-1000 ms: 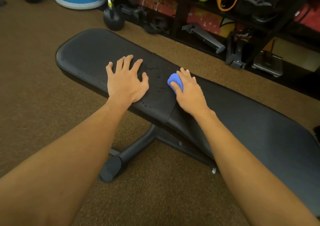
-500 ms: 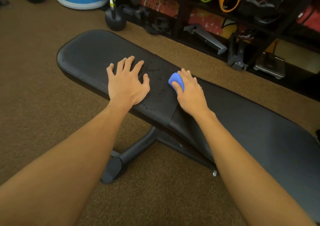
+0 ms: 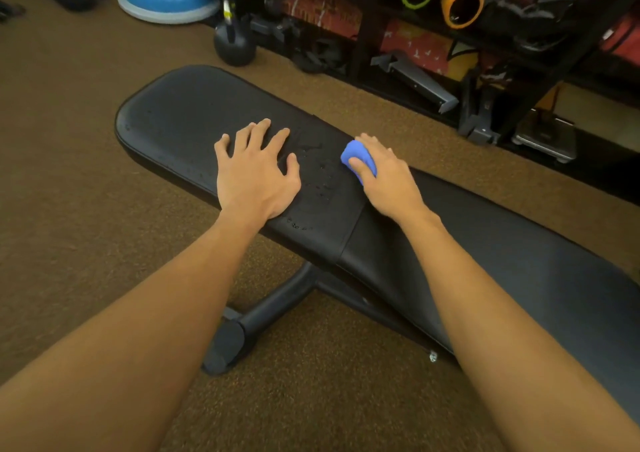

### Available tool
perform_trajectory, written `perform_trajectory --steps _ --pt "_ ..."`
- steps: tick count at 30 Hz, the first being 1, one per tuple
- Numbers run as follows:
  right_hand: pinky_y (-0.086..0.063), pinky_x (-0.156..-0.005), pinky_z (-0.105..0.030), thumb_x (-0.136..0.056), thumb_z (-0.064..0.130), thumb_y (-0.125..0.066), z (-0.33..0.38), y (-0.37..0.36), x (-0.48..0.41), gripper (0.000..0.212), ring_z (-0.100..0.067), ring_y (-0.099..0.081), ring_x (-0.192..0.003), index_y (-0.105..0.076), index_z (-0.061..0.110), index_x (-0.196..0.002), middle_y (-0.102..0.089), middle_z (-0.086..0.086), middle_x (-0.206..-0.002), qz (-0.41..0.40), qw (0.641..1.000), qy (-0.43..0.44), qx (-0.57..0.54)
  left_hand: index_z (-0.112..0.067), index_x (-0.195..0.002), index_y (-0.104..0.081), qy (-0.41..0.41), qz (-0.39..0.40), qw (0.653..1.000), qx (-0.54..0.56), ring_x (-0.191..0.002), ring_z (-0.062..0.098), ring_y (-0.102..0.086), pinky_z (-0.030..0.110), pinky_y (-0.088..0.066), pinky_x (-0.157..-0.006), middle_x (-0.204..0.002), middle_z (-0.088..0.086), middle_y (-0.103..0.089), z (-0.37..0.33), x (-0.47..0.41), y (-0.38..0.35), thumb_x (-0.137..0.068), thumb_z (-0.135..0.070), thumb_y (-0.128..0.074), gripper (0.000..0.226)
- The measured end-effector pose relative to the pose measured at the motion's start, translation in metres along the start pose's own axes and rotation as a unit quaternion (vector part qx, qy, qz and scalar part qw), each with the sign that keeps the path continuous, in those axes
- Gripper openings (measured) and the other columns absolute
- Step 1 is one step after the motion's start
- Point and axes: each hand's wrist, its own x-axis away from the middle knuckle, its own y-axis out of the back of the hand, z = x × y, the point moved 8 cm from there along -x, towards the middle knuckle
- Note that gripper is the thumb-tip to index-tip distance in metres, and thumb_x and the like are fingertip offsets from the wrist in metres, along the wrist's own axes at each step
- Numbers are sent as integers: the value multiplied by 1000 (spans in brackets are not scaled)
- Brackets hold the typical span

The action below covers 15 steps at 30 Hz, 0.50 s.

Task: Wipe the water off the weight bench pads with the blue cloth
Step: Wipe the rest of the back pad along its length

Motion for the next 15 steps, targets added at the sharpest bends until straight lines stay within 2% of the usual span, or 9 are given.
perform_trajectory --steps 1,3,5,7,10,11,13,15 --pt "-27 -127 -40 -110 38 -50 -5 4 -3 50 -21 -39 -151 -45 21 -157 -46 -1 -162 -3 1000 -6 -1 -35 -159 -49 1 -3 1000 -1 -158 23 -31 58 -20 -127 -170 0 -39 0 0 0 -105 -58 -30 62" --pt "-42 -113 -40 -110 39 -50 -13 8 -23 43 -26 -54 -135 -54 20 -148 -59 -3 -146 -29 997 -63 -21 -36 -159 -49 0 -4 1000 0 -158 23 -31 58 -20 -127 -170 -1 -39 0 0 1 -105 -58 -30 61" --pt "-44 -104 -38 -110 38 -50 -7 4 -39 39 -26 -58 -128 -58 18 -141 -62 -4 -139 -39 995 -87 -30 -36 -159 -49 1 -4 1000 2 -158 23 -31 57 -20 -128 -170 -1 -39 0 0 1 -105 -59 -30 62" --pt "-39 -110 -35 -110 37 -51 11 -3 -39 42 -25 -54 -134 -55 16 -146 -58 -4 -147 -33 998 -44 -13 -36 -159 -49 3 -5 1000 -1 -158 22 -31 57 -19 -128 -170 -1 -39 1 0 0 -105 -59 -30 62" --pt "-24 -121 -27 -109 37 -54 15 -4 -14 52 -18 -40 -150 -45 18 -157 -47 0 -162 4 999 32 5 -35 -159 -49 2 -4 1000 2 -158 22 -31 56 -20 -128 -170 -1 -40 0 0 0 -105 -58 -31 61" --pt "-23 -122 -28 -109 36 -54 9 -1 -8 53 -17 -37 -152 -44 19 -158 -45 -1 -163 12 999 34 4 -35 -158 -50 2 -7 1000 2 -158 22 -31 56 -20 -128 -170 -1 -40 0 1 1 -105 -58 -32 61" --pt "-29 -121 -33 -109 35 -54 -1 5 -13 50 -21 -41 -150 -48 17 -155 -51 -4 -158 3 1000 -1 -6 -35 -158 -51 4 -10 1000 2 -157 22 -32 56 -20 -128 -169 -1 -40 1 0 1 -105 -57 -32 60" --pt "-39 -112 -38 -109 36 -53 -4 5 -32 43 -27 -51 -140 -55 17 -147 -59 -6 -147 -20 998 -57 -20 -35 -158 -51 4 -10 1000 5 -157 21 -31 56 -20 -128 -169 -1 -40 1 0 1 -105 -57 -32 60"
